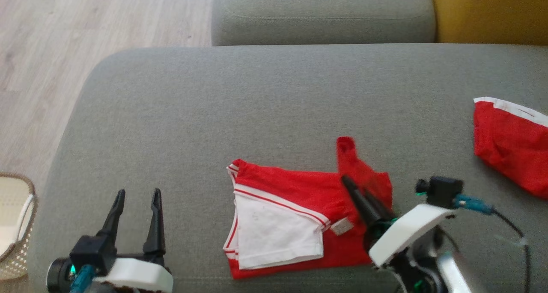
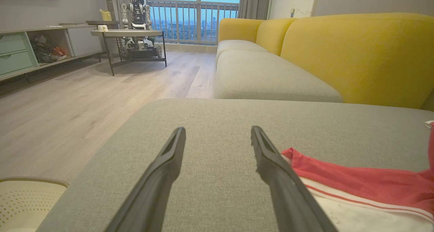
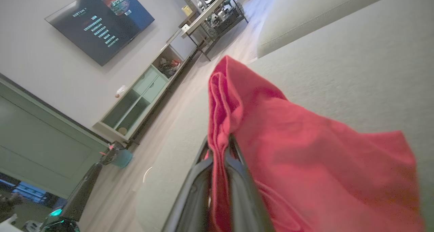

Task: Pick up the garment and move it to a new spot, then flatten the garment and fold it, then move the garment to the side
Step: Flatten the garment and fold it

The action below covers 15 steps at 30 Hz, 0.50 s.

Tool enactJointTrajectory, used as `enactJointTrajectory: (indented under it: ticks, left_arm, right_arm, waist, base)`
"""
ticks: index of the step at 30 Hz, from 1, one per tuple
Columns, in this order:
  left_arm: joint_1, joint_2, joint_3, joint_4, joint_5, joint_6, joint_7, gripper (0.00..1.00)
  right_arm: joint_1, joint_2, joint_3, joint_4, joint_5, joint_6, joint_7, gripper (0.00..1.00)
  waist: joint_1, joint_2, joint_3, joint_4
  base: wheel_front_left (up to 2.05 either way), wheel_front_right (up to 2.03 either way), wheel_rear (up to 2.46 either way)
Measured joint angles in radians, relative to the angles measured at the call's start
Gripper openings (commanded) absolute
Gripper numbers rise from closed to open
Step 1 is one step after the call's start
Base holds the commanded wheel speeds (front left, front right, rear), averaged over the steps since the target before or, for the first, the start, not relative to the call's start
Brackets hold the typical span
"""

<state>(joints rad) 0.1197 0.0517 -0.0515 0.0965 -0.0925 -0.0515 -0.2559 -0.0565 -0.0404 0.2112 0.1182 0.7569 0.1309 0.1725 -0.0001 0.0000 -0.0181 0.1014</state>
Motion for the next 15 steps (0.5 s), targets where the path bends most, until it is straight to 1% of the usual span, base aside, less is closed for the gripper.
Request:
enactJointTrajectory:
  ticks: [5, 7, 11, 15]
  left_arm:
    - [-0.001, 0.0, -0.018, 0.005, -0.004, 0.003, 0.0, 1.0]
    - [-0.002, 0.0, -0.025, 0.007, -0.012, 0.005, 0.0, 1.0]
    - [-0.012, 0.0, -0.035, 0.017, -0.016, 0.01, 0.0, 1.0]
    - [-0.031, 0.0, -0.043, 0.027, -0.041, 0.018, 0.0, 1.0]
  right_arm:
    - [-0.006, -0.004, 0.117, 0.04, 0.139, 0.0, -0.048, 0.0]
    - [-0.027, -0.004, 0.163, 0.08, 0.164, 0.0, -0.072, 0.0]
    - [-0.107, -0.008, 0.212, 0.2, 0.233, 0.0, -0.143, 0.0]
    - [-0.201, -0.016, 0.278, 0.317, 0.338, 0.0, -0.213, 0.0]
  waist:
    - [0.0, 0.0, 0.013, 0.033]
    - [0.0, 0.0, 0.021, 0.048]
    - [0.0, 0.0, 0.038, 0.08]
    - [0.0001, 0.0, 0.064, 0.114]
  base:
    - [0.0, 0.0, 0.0]
    - [0.0, 0.0, 0.0]
    - [0.0, 0.0, 0.0]
    - [0.0, 0.0, 0.0]
